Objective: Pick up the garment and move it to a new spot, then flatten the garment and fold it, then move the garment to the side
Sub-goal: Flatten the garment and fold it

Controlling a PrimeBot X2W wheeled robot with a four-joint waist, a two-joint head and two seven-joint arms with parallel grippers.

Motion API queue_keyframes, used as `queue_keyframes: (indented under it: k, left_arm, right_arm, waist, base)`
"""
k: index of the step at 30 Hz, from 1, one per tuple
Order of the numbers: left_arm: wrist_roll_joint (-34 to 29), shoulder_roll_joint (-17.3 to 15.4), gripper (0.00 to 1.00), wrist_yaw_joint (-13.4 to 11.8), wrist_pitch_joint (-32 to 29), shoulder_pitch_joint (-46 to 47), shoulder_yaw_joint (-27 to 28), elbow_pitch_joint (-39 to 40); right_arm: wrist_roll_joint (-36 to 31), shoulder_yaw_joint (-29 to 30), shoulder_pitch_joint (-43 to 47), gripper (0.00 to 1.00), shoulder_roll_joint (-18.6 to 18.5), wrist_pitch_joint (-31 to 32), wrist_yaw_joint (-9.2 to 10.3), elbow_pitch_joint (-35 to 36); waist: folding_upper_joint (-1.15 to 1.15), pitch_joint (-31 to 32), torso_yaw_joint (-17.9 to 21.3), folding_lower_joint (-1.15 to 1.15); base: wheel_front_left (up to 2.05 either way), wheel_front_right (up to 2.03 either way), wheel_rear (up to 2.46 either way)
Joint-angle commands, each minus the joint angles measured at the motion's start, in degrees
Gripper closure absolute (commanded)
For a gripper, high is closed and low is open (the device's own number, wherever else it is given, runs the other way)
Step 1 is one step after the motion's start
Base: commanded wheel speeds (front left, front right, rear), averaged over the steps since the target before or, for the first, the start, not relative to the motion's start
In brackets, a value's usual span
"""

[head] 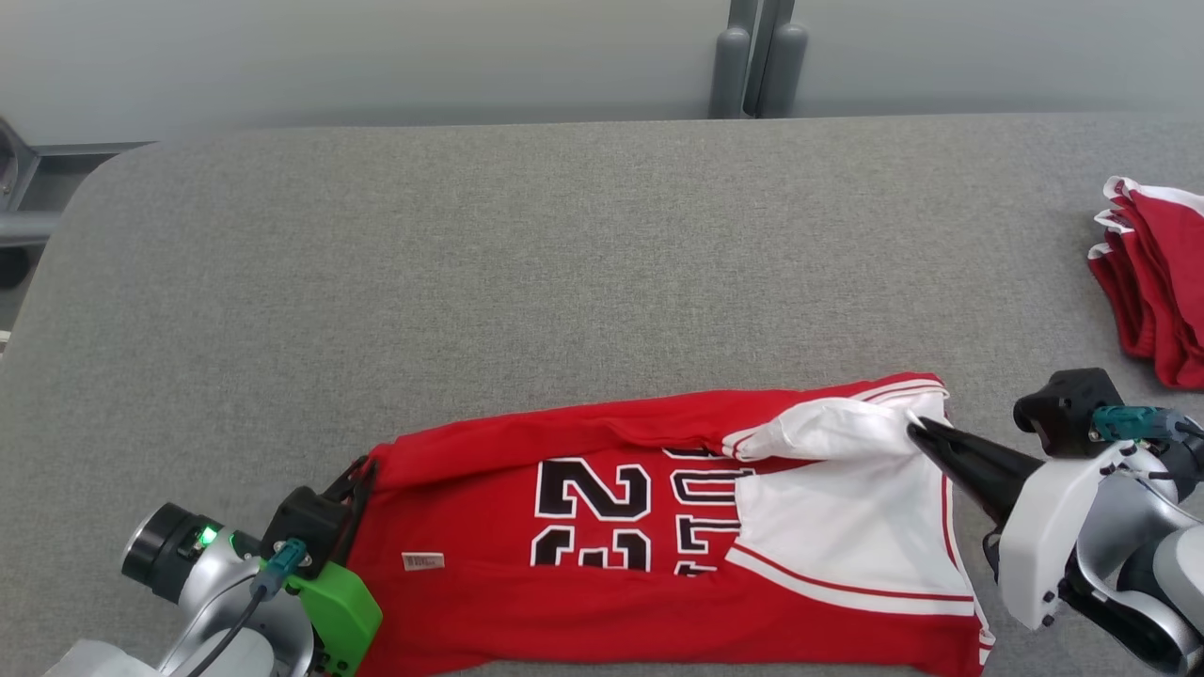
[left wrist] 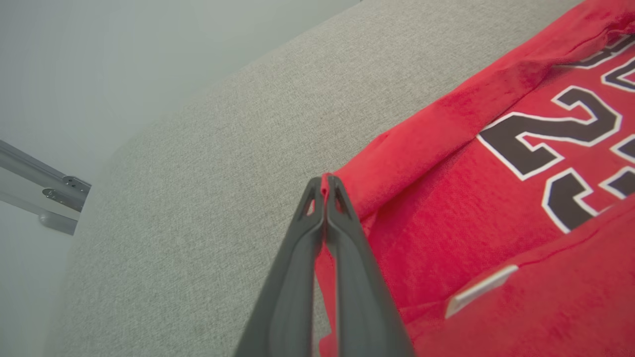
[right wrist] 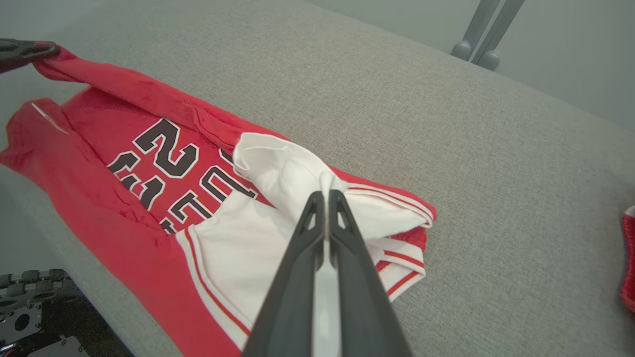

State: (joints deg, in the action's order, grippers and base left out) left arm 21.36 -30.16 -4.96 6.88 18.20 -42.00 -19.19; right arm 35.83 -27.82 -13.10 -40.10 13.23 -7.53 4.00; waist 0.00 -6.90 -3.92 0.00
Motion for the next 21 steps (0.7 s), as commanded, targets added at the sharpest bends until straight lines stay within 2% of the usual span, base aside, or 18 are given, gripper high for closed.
queue_keyframes:
  k: [1, 9, 21]
  left_arm:
    - [-0.36, -0.43, 1.00, 0.06, 0.33, -0.91, -0.02, -0.42]
    - [0.10, -0.73, 1.00, -0.31, 0.43, -2.31, -0.88, -2.63]
    - [1.37, -0.86, 1.00, -1.00, 1.71, -3.22, -0.74, -4.03]
  right_arm:
    - [0.96, 0.30, 1.37, 1.00, -0.65, 1.04, 0.09, 0.85]
    - [4.33, 2.69, 7.50, 1.00, -2.71, 9.02, 0.09, 5.19]
    - [8.27, 8.36, 15.20, 1.00, -0.87, 18.71, 0.09, 12.42]
  waist:
    - [0.00, 0.18, 0.12, 0.00]
    - [0.00, 1.08, 0.76, 0.00]
    - [0.00, 1.90, 0.88, 0.00]
  base:
    - [0.00, 0.00, 0.00]
    - [0.00, 0.00, 0.00]
    - [0.00, 0.00, 0.00]
